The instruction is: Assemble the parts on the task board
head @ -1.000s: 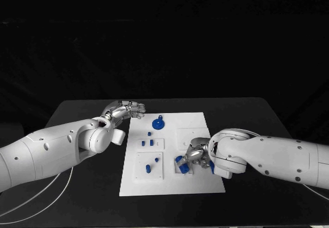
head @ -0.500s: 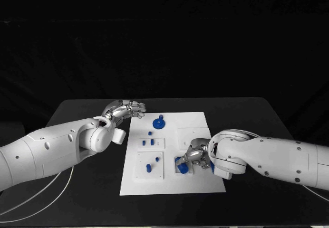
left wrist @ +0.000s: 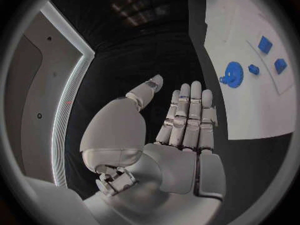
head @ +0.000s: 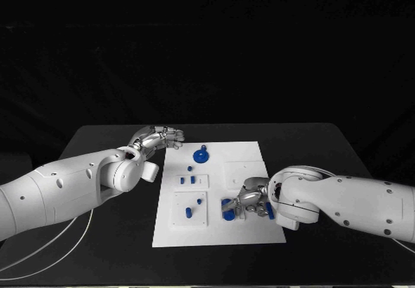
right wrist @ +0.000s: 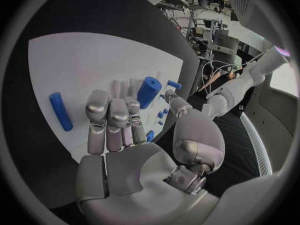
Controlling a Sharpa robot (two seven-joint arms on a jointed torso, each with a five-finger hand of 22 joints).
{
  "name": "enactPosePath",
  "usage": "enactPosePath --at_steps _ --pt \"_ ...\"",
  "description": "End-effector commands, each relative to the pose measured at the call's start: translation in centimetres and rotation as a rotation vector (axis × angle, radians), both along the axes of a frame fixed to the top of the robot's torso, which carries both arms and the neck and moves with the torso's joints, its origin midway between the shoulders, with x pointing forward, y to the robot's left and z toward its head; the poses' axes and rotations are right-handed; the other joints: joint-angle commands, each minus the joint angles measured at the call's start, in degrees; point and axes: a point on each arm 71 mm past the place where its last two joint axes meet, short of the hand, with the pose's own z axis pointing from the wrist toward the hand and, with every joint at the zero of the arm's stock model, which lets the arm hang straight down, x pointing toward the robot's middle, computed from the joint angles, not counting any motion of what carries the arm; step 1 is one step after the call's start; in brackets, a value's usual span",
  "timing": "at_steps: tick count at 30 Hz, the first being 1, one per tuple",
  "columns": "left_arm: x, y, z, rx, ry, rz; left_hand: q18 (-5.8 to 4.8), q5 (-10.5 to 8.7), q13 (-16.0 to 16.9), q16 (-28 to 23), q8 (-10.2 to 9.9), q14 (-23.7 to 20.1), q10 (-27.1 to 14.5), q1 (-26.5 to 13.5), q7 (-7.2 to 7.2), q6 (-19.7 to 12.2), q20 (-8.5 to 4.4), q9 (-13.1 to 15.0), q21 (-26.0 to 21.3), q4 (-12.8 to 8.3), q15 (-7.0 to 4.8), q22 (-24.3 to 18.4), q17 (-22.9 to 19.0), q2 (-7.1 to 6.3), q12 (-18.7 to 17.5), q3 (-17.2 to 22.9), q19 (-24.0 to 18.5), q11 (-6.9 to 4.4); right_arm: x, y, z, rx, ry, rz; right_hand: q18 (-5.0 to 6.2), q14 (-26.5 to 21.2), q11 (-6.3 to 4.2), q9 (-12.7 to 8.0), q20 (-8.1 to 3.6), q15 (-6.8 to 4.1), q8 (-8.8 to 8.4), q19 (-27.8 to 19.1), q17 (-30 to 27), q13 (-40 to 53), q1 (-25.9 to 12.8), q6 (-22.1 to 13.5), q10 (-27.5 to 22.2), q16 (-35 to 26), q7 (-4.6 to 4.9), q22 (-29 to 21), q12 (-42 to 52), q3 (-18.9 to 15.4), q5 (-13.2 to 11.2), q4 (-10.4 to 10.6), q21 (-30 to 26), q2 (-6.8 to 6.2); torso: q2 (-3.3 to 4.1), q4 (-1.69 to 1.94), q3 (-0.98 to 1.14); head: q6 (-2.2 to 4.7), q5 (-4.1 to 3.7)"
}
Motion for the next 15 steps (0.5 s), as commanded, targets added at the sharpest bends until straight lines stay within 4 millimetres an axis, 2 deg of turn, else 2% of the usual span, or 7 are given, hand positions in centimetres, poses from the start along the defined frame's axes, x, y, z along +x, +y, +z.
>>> enactPosePath --at_steps 1,3,6,10,14,15 --pt "0.0 -0.2 0.2 -0.007 -0.007 -0.016 0.84 -0.36 -0.1 -0.4 0.4 0.2 0.3 -0.6 -0.07 -0.4 0.07 -0.1 -0.2 0.2 -0.02 0.1 0.1 0.06 0.2 0.0 -0.1 -0.07 -0.7 0.0 -0.2 0.019 0.041 0.078 5.75 -0.3 -0.11 0.0 -0.48 -0.28 -0.14 -0.3 0.1 0.1 0.7 -0.2 -0.4 -0.2 -0.02 0.7 -0.3 -0.8 0.0 -1.1 -0.2 1.13 0.02 -0.02 0.02 -0.02 0.08" --pt "0.0 -0.2 0.1 -0.006 -0.006 -0.016 0.84 -0.36 -0.1 -0.4 0.4 0.2 0.3 -0.6 -0.07 -0.4 0.07 -0.1 -0.2 0.2 -0.02 0.1 0.1 0.07 0.2 0.0 -0.1 -0.07 -1.0 -0.6 -0.1 0.015 0.045 0.083 5.75 -0.2 -0.11 0.1 -0.6 -0.3 -0.21 -0.3 0.2 0.2 3.3 -0.1 -0.3 -0.2 -0.02 0.7 -0.3 -1.3 0.0 -3.8 -0.2 1.71 0.01 -0.05 0.03 -0.03 0.13" --pt "0.0 -0.1 0.1 -0.006 -0.006 -0.015 0.84 -0.35 -0.1 -0.4 0.4 0.2 0.3 -0.6 -0.08 -0.4 0.07 -0.1 -0.2 0.2 -0.02 0.1 0.1 0.08 0.2 0.0 -0.1 -0.07 -1.2 -1.0 0.0 0.009 0.044 0.085 5.75 -0.2 -0.09 0.2 -0.52 -0.27 -0.26 -0.2 0.2 0.3 5.6 0.1 -0.2 -0.3 -0.01 0.7 -0.3 -1.7 0.0 -6.4 -0.2 2.58 0.0 -0.06 0.01 -0.07 0.19" --pt "0.0 -0.1 0.1 -0.006 -0.006 -0.016 0.84 -0.36 -0.1 -0.5 0.4 0.2 0.3 -0.7 -0.08 -0.4 0.07 -0.1 -0.2 0.2 -0.02 0.1 0.1 0.09 0.2 0.0 -0.1 -0.08 -1.2 -1.0 0.0 -0.002 0.039 0.095 5.75 -0.1 -0.1 0.2 -0.3 -0.26 -0.33 0.0 0.3 0.3 7.4 0.4 0.0 -0.4 -0.02 0.6 -0.4 -2.1 -0.1 -8.6 -0.2 3.22 -0.01 -0.06 0.04 -0.08 0.25" --pt "0.0 -0.1 0.1 -0.006 -0.006 -0.016 0.84 -0.36 -0.1 -0.5 0.4 0.2 0.3 -0.7 -0.08 -0.4 0.07 -0.1 -0.2 0.3 -0.02 0.1 0.1 0.09 0.2 0.0 -0.1 -0.08 -1.2 -0.8 0.0 0.0 0.032 0.094 5.75 0.0 -0.12 0.3 -0.12 -0.26 -0.36 0.1 0.3 0.3 8.8 0.7 0.1 -0.4 -0.05 0.5 -0.5 -1.9 -0.1 -10.0 -0.2 4.1 0.03 0.0 0.06 -0.1 0.27" --pt "0.0 -0.1 0.1 -0.006 -0.006 -0.016 0.84 -0.36 -0.1 -0.5 0.4 0.2 0.3 -0.7 -0.08 -0.4 0.07 -0.1 -0.2 0.3 -0.02 0.1 0.1 0.09 0.2 0.0 -0.1 -0.08 -1.1 -0.8 0.0 0.0 0.028 0.092 5.75 0.1 -0.17 0.3 -0.12 -0.29 -0.32 0.1 0.3 0.3 9.8 0.8 0.2 -0.4 -0.11 0.5 -0.5 -1.3 -0.1 -10.4 -0.2 4.99 0.03 0.01 0.05 -0.11 0.23"
